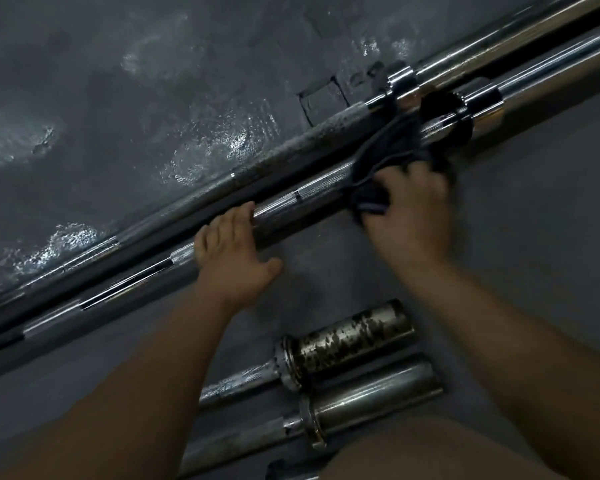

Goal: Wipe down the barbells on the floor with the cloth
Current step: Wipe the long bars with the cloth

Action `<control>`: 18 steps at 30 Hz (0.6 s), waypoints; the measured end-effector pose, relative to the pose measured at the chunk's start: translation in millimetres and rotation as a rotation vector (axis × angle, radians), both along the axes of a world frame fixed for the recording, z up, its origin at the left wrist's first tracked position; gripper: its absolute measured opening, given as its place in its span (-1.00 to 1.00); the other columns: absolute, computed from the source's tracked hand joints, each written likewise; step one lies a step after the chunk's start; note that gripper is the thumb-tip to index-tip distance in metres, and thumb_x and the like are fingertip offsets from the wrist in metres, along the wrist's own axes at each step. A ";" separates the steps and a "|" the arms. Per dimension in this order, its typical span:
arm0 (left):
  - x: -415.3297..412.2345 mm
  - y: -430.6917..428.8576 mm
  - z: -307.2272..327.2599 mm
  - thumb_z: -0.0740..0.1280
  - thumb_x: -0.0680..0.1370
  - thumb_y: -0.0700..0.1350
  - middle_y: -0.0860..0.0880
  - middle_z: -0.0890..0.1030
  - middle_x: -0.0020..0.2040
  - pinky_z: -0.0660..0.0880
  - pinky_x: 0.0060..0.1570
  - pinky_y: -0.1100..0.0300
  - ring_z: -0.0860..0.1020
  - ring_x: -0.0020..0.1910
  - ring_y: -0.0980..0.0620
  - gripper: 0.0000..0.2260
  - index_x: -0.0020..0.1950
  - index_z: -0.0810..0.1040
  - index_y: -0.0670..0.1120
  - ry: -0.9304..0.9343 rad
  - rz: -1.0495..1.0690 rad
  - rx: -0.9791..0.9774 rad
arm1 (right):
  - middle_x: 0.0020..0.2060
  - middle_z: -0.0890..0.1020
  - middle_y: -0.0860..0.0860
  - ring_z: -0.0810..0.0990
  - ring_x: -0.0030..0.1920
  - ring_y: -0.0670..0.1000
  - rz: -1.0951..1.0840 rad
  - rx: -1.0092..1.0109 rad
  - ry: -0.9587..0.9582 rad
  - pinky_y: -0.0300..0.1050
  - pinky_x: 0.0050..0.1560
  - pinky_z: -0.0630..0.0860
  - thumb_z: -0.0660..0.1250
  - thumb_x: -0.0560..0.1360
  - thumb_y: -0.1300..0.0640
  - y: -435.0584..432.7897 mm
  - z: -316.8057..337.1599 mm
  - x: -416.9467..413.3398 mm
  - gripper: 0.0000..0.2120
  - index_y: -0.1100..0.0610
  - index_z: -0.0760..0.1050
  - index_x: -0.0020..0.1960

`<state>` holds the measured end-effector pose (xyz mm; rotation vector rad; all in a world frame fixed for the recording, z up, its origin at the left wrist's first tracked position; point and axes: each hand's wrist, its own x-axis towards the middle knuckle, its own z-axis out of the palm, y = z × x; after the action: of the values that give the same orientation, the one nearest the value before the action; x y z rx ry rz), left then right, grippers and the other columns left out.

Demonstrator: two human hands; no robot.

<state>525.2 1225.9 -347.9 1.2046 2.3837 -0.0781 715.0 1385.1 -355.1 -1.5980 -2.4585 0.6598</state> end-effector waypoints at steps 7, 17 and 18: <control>10.6 -8.1 4.6 0.13 0.27 0.29 -0.02 0.11 0.56 -0.16 0.51 -0.01 0.03 0.54 -0.06 -0.08 0.59 -0.05 0.05 -0.032 0.015 0.006 | 0.11 0.52 0.10 0.54 0.12 0.20 -0.075 0.007 0.385 0.14 0.14 0.52 0.33 0.35 0.02 29.4 22.3 -3.4 -0.62 -0.05 0.57 0.17; 37.3 -33.3 29.1 0.16 0.32 0.14 -0.07 0.49 0.25 0.37 0.26 -0.04 0.40 0.24 -0.11 -0.40 0.33 0.41 -0.05 -0.100 0.081 0.175 | 0.05 0.54 0.03 0.55 0.05 0.15 0.341 -0.278 0.344 0.04 0.08 0.55 0.39 0.30 0.04 -39.1 32.5 -6.1 -0.64 -0.05 0.59 0.11; 37.0 -32.2 29.6 0.18 0.33 0.13 -0.04 0.49 0.22 0.38 0.23 0.02 0.40 0.20 -0.06 -0.40 0.35 0.40 -0.04 -0.090 0.092 0.183 | 0.04 0.55 0.06 0.55 0.06 0.17 0.190 -0.173 0.359 0.05 0.10 0.54 0.38 0.31 0.06 -23.1 31.9 2.5 -0.64 -0.03 0.60 0.11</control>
<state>562.2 1193.7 -318.3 1.1506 2.4042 0.2232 717.5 1362.0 -323.2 -1.1742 -2.3478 1.1082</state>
